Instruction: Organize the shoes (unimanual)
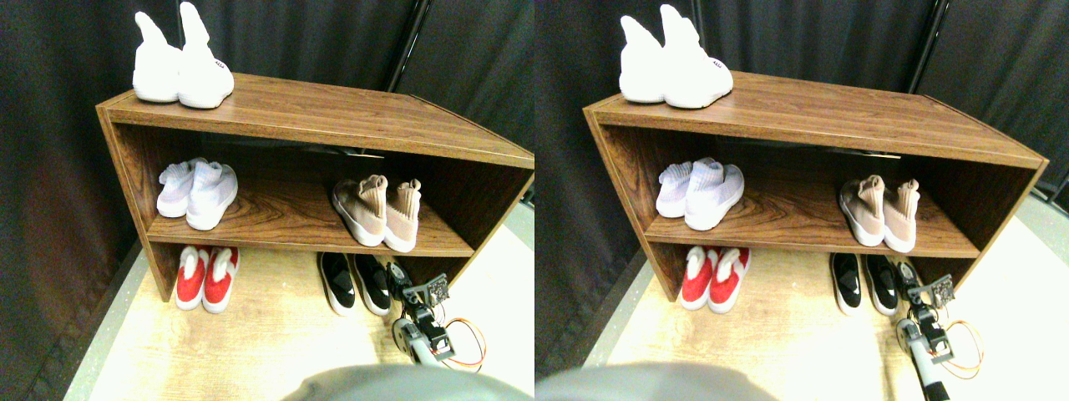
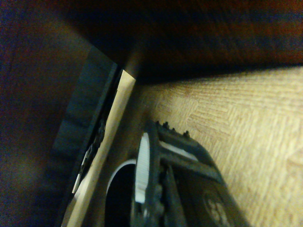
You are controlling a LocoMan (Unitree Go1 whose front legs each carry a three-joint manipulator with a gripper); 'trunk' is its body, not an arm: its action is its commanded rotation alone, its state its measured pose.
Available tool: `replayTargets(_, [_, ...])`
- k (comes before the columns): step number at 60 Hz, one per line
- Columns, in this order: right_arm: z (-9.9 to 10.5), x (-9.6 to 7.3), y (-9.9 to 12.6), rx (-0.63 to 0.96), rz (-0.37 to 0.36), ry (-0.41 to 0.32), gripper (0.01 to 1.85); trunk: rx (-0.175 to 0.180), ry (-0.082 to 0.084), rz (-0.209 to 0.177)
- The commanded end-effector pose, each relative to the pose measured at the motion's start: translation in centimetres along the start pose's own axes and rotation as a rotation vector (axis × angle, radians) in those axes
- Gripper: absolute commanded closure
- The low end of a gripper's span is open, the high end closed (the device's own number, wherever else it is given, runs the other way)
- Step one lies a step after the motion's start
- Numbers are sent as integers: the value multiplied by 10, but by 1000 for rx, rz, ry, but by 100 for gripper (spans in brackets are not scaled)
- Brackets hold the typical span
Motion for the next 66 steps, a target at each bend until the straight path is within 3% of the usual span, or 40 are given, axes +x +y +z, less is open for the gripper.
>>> replayTargets(1, [-5, 2, -2, 10, -12, 35, 180, -30, 16, 20])
replayTargets(28, [-32, -6, 7, -67, -18, 131, 180, -51, 25, 41])
replayTargets(51, [-43, -17, 11, -61, 5, 134, 180, -49, 30, 43])
replayTargets(66, [-40, -16, 12, -50, 2, 123, 180, -46, 33, 39])
